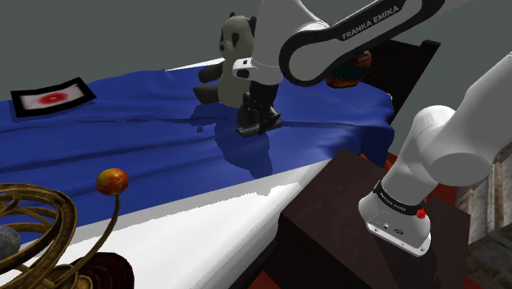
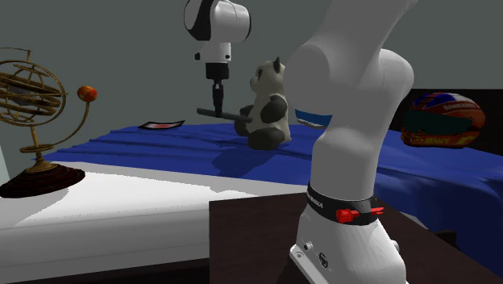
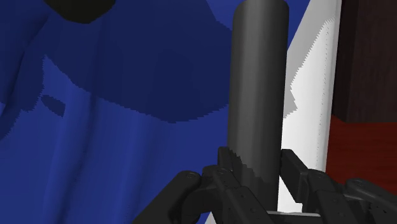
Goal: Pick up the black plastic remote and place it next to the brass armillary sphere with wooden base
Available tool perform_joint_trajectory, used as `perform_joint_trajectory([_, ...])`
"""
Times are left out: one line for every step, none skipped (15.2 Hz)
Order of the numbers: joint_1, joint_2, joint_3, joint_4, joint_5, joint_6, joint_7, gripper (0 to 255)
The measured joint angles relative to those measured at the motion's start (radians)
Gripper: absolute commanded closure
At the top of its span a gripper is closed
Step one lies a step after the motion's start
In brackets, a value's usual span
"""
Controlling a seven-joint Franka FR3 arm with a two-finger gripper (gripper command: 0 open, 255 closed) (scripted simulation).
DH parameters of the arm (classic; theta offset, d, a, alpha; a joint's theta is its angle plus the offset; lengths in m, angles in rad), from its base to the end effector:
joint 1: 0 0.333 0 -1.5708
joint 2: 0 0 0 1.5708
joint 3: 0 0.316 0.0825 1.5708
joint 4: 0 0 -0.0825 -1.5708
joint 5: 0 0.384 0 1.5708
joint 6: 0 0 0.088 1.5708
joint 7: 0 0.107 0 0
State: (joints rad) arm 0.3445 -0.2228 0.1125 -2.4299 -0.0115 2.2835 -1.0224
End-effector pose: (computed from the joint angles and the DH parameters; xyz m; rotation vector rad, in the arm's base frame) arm 0.4168 0.2050 0.3970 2.2744 2.0867 0.0965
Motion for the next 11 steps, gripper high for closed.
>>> perform_joint_trajectory([-0.001, -0.006, -0.002, 0.008, 0.001, -0.014, -0.004, 255])
perform_joint_trajectory([0.000, -0.012, -0.002, 0.016, 0.002, -0.028, -0.003, 255])
perform_joint_trajectory([0.000, -0.019, -0.002, 0.023, 0.003, -0.043, -0.004, 255])
perform_joint_trajectory([0.001, -0.029, -0.001, 0.028, 0.004, -0.056, -0.003, 255])
perform_joint_trajectory([0.001, -0.033, -0.002, 0.036, 0.005, -0.069, -0.005, 255])
perform_joint_trajectory([0.001, -0.039, -0.003, 0.046, 0.005, -0.084, -0.007, 255])
perform_joint_trajectory([0.001, -0.046, -0.004, 0.053, 0.006, -0.099, -0.008, 255])
perform_joint_trajectory([0.000, -0.051, -0.005, 0.063, 0.007, -0.114, -0.011, 255])
perform_joint_trajectory([0.002, -0.056, -0.004, 0.073, 0.007, -0.128, -0.008, 255])
perform_joint_trajectory([0.002, -0.062, -0.005, 0.080, 0.008, -0.142, -0.010, 255])
perform_joint_trajectory([0.001, -0.065, -0.005, 0.092, 0.008, -0.156, -0.011, 255])
